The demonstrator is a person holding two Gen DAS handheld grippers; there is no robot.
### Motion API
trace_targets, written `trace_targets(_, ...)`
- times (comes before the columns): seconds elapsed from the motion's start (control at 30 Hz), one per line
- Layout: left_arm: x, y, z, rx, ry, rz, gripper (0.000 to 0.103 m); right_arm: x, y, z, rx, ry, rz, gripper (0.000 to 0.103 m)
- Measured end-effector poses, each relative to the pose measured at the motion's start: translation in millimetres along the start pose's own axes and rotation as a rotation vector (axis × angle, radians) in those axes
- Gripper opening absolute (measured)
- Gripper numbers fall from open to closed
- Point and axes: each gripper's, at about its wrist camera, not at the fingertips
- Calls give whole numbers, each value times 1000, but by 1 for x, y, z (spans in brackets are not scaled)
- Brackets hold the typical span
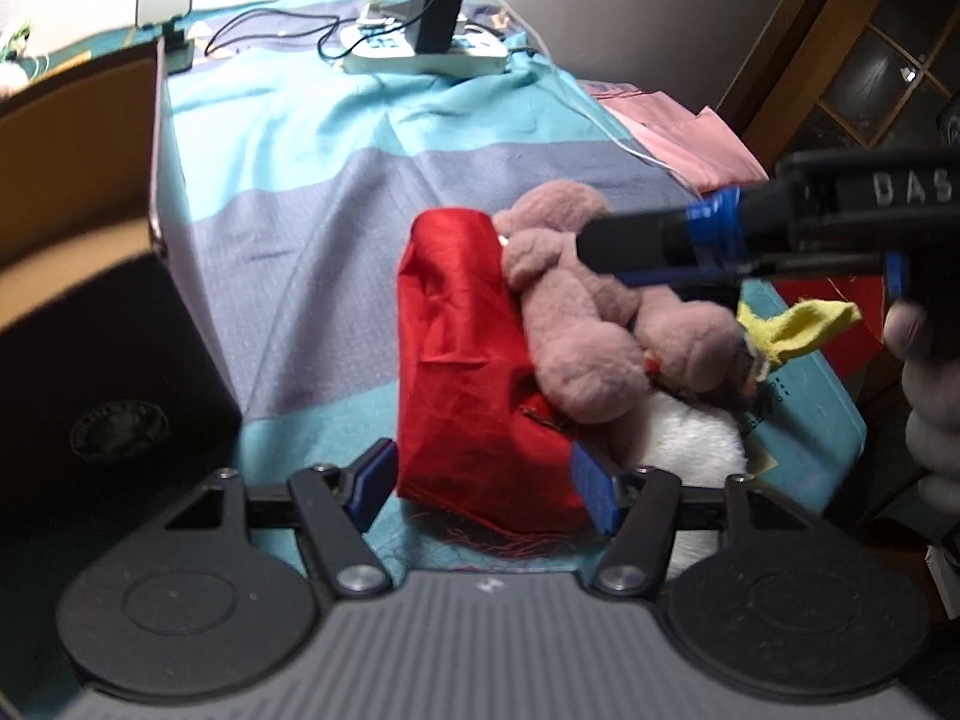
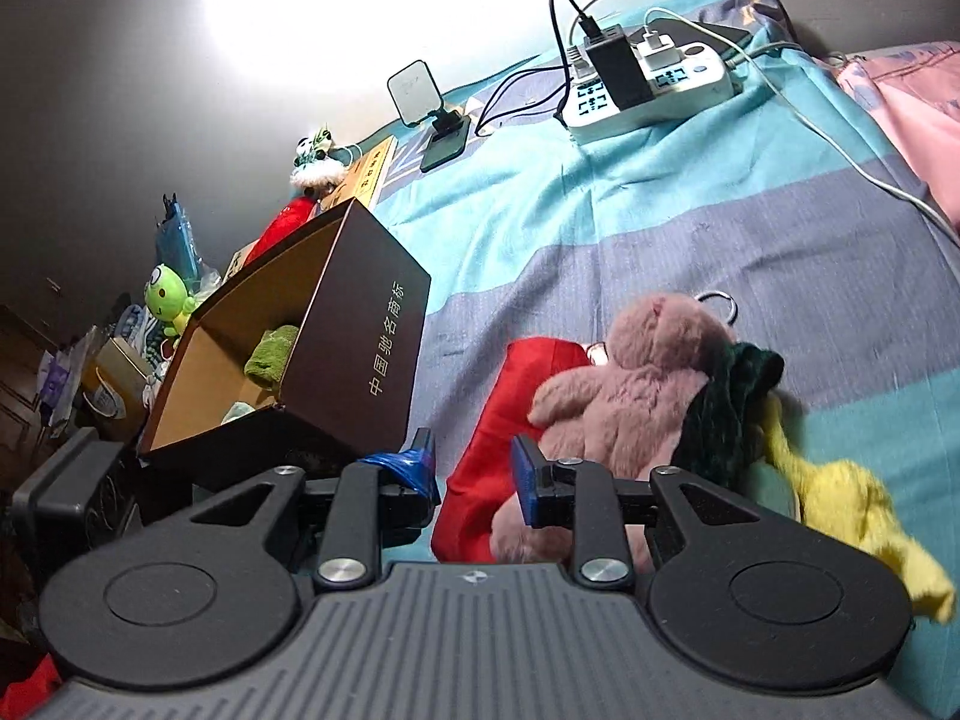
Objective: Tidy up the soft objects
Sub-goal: 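Grasp the red cloth beside the pink bear with the right gripper, then carry the red cloth into the box and open the right gripper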
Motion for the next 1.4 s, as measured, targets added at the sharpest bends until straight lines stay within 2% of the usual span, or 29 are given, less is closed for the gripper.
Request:
trace_targets(0.13, -3, 11, 15, 27, 4, -72, 62, -17, 4, 18, -4, 16, -48, 10)
trace_targets(0.23, -3, 11, 21, 30, -1, -86, 62, -28, 10, 38, 6, 38, -102, 10)
trace_targets(0.37, -3, 11, 28, 23, 0, -97, 62, -35, 17, 70, 89, 77, -225, 10)
trace_targets(0.43, -3, 12, 30, 20, -15, -103, 54, -36, 16, 82, 111, 118, -262, 10)
trace_targets(0.5, -3, 13, 30, 27, -25, -107, 33, -36, 12, 89, 91, 151, -260, 9)
trace_targets(0.6, -4, 15, 29, 43, -36, -113, 12, -35, 8, 97, 85, 189, -250, 7)
trace_targets(0.67, -4, 13, 23, 41, -61, -104, 6, -33, 8, 100, 75, 207, -250, 6)
trace_targets(0.73, -6, 8, 13, 26, -88, -78, 5, -32, 8, 98, 58, 203, -246, 6)
trace_targets(0.83, -11, 1, -6, 16, -141, -38, 2, -32, 5, 91, 19, 200, -207, 6)
trace_targets(1.0, -22, -1, -49, 36, -228, 2, 1, -31, 7, 70, -97, 198, -119, 6)
trace_targets(1.2, -38, -4, -104, 38, -361, 86, 1, -42, 27, 36, -241, 101, -18, 7)
trace_targets(1.4, -47, 19, -161, -50, -495, 154, 1, -62, 77, 22, -388, 6, -15, 9)
Point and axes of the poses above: each gripper's, at about its wrist camera, not at the fingertips, and z roughly the way its jaws point, y to its left, x to its underside, and after that the axes turned 4 degrees about z, right-handed
